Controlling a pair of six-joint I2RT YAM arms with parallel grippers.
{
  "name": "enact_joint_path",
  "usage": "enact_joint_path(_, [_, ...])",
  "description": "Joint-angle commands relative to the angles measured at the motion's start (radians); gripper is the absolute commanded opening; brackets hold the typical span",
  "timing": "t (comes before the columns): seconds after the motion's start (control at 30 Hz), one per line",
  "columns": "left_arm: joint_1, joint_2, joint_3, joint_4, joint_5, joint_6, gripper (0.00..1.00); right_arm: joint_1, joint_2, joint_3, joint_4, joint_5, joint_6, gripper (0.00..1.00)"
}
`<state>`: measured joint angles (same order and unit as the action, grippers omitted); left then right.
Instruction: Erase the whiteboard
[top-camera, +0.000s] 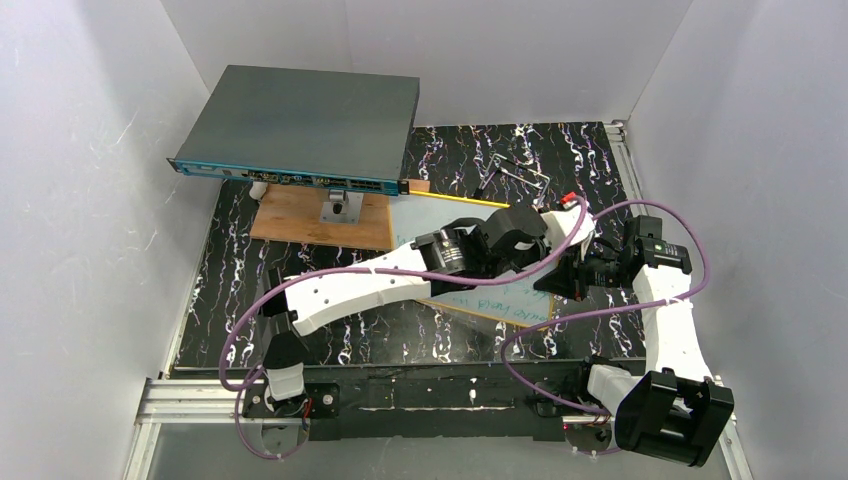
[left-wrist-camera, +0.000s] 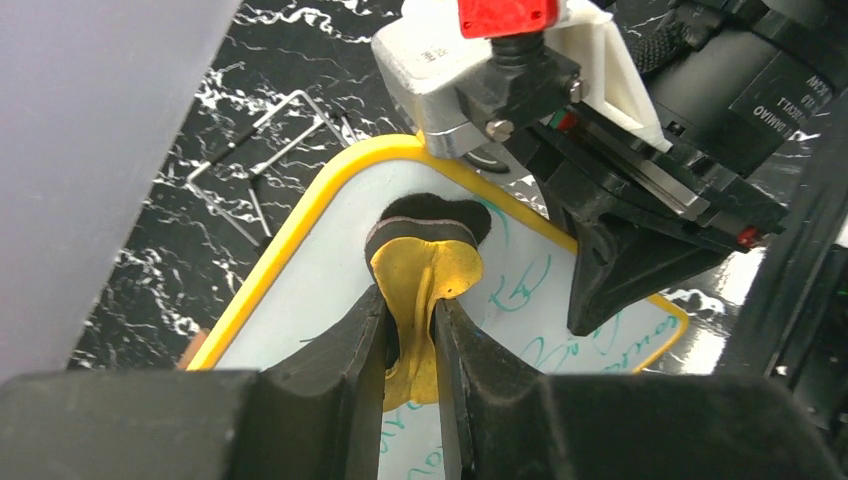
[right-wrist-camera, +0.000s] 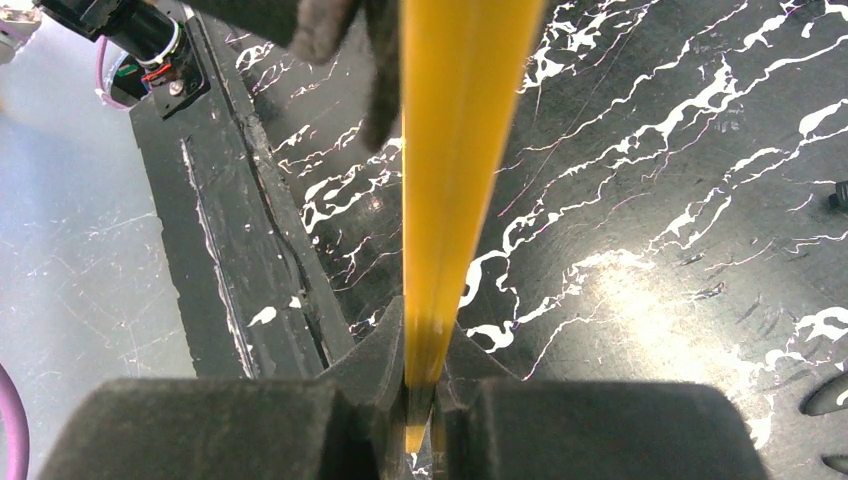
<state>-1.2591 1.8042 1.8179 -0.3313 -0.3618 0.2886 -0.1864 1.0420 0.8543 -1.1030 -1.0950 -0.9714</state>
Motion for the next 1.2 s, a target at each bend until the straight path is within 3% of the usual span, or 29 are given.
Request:
enact_joint_path(0.0, [0.061,-0.064,0.006,-0.024,0.048,-0.152,0.00,0.025,-0.027,0.003,-0.065,0.112,-0.092,0.01])
enact_joint_path(0.23, [0.076,-0.111,-0.092,0.065,0.064,-0.344,0.00,0.025,-0.028,0.003,-0.065,0.109,-0.092,0.01])
enact_joint_path(0.63, [0.076,-0.119,-0.122,0.143,0.125,-0.470,0.00,0.025,-0.028,0.001,-0.065,0.110,-0.092,0.01])
enact_joint_path(1.17, [0.063,-0.005,-0.017,-0.146,0.349,-0.374,0.00,0.025,-0.023,0.002,-0.064,0.112,-0.090,0.01])
